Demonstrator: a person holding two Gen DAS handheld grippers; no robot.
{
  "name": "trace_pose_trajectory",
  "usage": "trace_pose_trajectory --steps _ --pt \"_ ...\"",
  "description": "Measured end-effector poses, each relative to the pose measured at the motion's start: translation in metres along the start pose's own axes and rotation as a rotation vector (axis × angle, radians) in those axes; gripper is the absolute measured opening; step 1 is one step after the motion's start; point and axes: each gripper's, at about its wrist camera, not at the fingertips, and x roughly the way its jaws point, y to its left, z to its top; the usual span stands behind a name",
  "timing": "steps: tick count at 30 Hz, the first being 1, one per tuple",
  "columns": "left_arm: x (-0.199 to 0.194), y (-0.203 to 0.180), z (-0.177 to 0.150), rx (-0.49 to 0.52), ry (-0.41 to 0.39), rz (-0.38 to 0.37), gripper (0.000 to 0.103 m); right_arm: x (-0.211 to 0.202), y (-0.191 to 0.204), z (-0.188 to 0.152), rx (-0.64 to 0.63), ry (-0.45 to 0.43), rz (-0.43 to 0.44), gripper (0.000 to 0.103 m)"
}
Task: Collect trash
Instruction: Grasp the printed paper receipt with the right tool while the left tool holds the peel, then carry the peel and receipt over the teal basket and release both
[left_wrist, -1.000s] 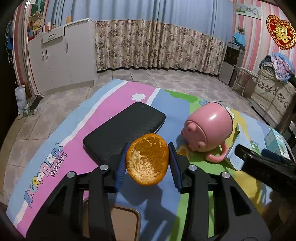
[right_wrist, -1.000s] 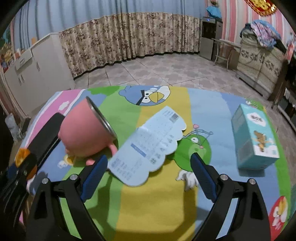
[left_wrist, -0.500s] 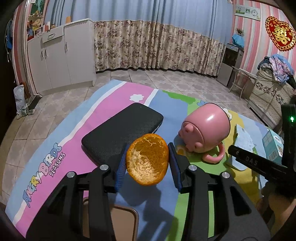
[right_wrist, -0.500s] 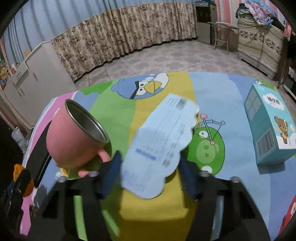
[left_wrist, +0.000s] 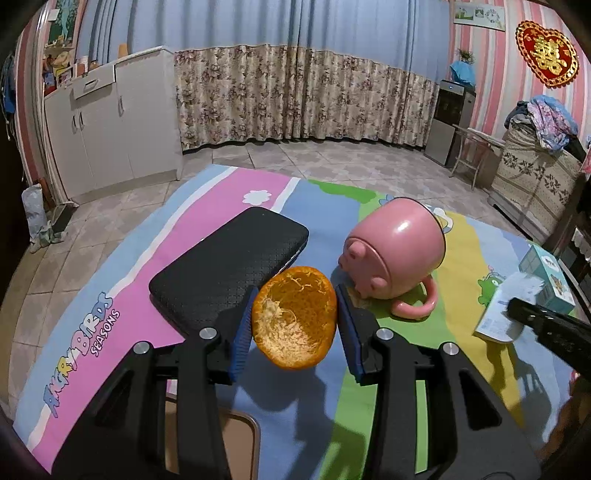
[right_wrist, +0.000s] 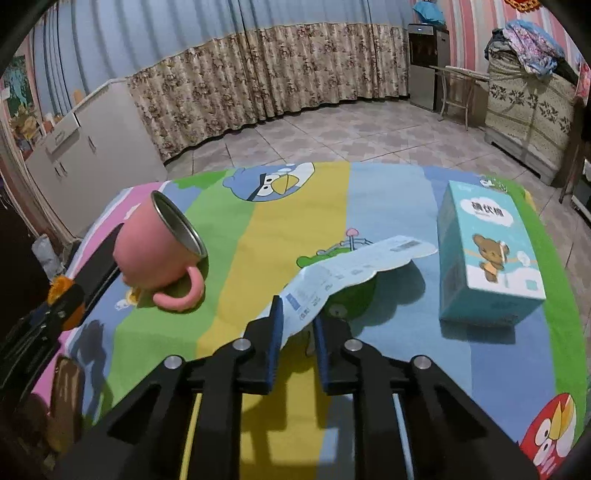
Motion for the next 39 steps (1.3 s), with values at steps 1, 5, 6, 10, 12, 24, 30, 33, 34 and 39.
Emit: trace_pose_trajectory --steps 1,5,6,10,12,24,30,33,34,39 --pt "0.0 0.0 0.0 0.001 0.0 -0.001 0.041 -0.004 -0.001 -0.001 -0.003 -0.006 0.006 0.013" --pt "-0.002 -0.003 -0.001 0.014 -0.007 -0.007 0.041 -0.027 -0.005 -0.006 -0.035 -0.026 0.033 0.003" --pt "-0.002 -0.004 -0.001 0.017 -0.007 -0.011 0.041 -0.034 -0.006 -0.011 -0.045 -0.028 0.036 0.003" --pt "-0.001 -0.011 -0.003 0.033 0.009 -0.046 0.041 -0.059 -0.015 -0.03 -0.072 -0.026 0.041 0.002" --pt "-0.003 -0.016 -0.004 0.048 0.004 -0.049 0.04 -0.072 -0.023 -0.038 -0.081 -0.026 0.034 0.002" --pt "-0.067 -0.062 -0.017 0.134 -0.032 -0.126 0.04 -0.183 -0.098 -0.068 0.003 -0.166 0.002 0.001" --pt "-0.102 -0.107 -0.026 0.177 -0.049 -0.218 0.04 -0.223 -0.148 -0.09 0.086 -0.23 -0.052 0.001" --pt "-0.116 -0.136 -0.034 0.221 -0.056 -0.259 0.04 -0.243 -0.178 -0.103 0.128 -0.269 -0.105 0.001" --pt "-0.121 -0.15 -0.038 0.239 -0.059 -0.282 0.04 -0.247 -0.185 -0.107 0.138 -0.276 -0.116 0.001" --pt "-0.139 -0.199 -0.053 0.292 -0.058 -0.366 0.04 -0.27 -0.241 -0.125 0.242 -0.329 -0.161 0.001"
